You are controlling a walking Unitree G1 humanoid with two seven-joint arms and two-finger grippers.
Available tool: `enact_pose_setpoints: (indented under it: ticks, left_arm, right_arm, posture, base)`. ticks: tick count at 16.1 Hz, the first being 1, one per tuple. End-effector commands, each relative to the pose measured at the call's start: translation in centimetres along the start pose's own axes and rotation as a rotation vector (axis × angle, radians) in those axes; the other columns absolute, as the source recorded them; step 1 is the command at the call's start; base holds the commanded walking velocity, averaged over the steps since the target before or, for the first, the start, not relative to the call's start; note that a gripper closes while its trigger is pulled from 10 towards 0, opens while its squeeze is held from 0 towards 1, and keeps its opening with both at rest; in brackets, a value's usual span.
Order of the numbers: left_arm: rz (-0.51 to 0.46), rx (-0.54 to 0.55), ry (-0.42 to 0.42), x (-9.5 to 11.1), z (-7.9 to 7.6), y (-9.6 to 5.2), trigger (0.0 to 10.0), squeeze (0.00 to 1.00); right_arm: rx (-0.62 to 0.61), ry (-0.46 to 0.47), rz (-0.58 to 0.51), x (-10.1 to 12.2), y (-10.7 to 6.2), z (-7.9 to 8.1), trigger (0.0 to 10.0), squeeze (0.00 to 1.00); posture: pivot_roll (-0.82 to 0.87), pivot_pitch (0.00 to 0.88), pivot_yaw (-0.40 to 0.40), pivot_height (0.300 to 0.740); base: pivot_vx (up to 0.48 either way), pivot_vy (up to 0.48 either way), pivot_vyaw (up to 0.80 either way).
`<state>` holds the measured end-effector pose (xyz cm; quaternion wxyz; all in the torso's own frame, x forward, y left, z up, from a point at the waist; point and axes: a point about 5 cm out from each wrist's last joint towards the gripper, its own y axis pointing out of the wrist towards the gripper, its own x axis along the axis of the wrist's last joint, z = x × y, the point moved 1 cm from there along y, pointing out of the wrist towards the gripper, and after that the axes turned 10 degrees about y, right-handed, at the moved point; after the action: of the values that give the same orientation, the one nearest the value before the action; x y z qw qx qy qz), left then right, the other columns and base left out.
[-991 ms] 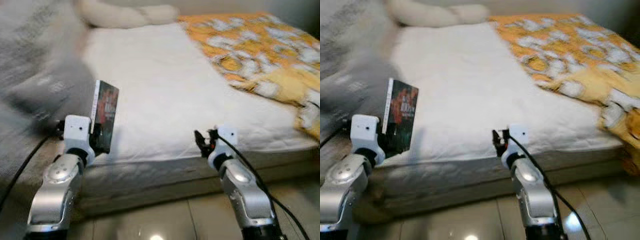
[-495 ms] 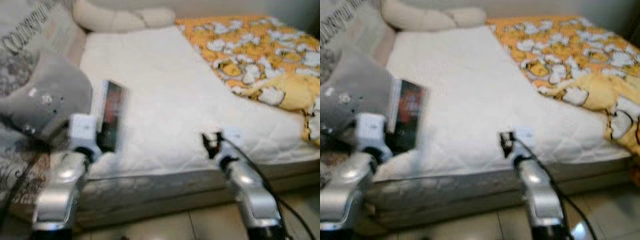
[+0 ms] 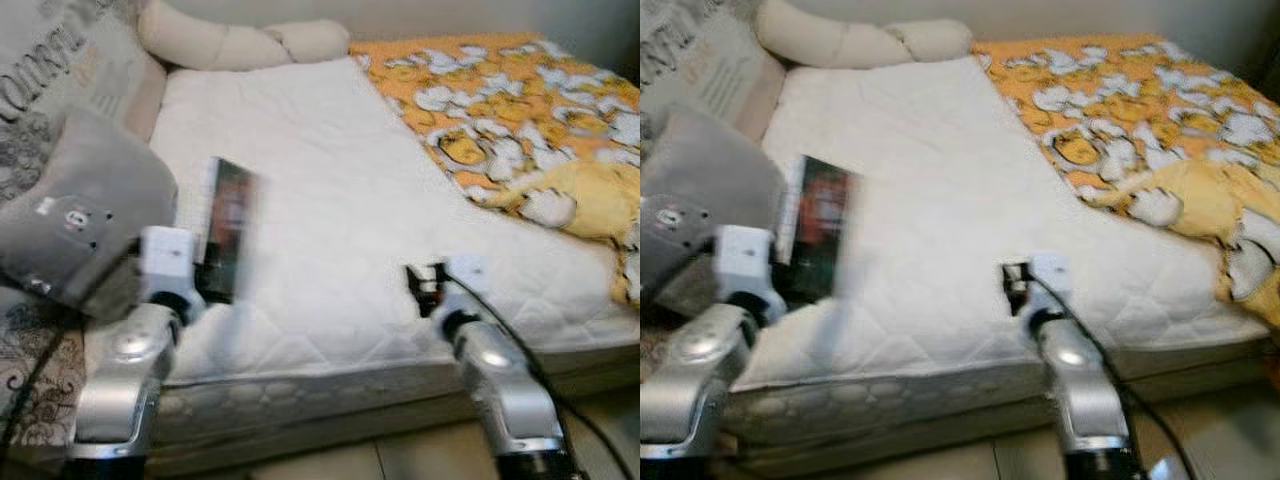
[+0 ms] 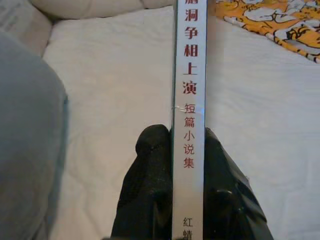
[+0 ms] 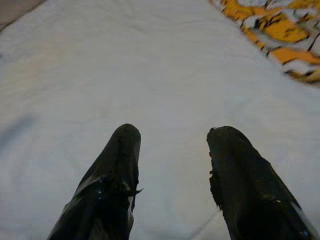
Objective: Clean up the room
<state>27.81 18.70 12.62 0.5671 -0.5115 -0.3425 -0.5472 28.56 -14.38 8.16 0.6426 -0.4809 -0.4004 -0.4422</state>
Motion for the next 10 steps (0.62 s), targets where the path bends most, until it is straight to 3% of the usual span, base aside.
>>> enact_pose_setpoints:
  ticks: [1, 3, 4, 10]
  left_arm:
    - [-0.037, 0.047, 0.017, 0.90, 1.27, -0.20, 10.0, 0.00]
    - [-0.037, 0.048, 0.016, 0.91, 1.28, -0.20, 10.0, 0.00]
    - [-0.037, 0.046, 0.015, 0.93, 1.24, -0.19, 10.0, 0.00]
    - [-0.036, 0.040, 0.020, 0.92, 1.15, -0.16, 10.0, 0.00]
  right_arm:
    - [0.046, -0.013, -0.015, 0.44, 0.27, 1.19, 10.0, 0.00]
    - [0.050, -0.016, -0.006, 0.37, 0.29, 1.25, 10.0, 0.00]
    - [0.045, -0.014, -0.009, 0.35, 0.29, 1.25, 10.0, 0.00]
    - [0.026, 0.010, -0.013, 0.36, 0.30, 0.93, 10.0, 0.00]
  posture:
    - [-0.04, 0.000, 0.003, 0.740]
    - [-0.04, 0.000, 0.003, 0.740]
    - [-0.04, 0.000, 0.004, 0.740]
    - [-0.04, 0.000, 0.004, 0.740]
  base:
    - [0.337, 0.000, 0.00]
    - [0.336, 0.000, 0.00]
    - [0.330, 0.000, 0.80]
    - [0.336, 0.000, 0.00]
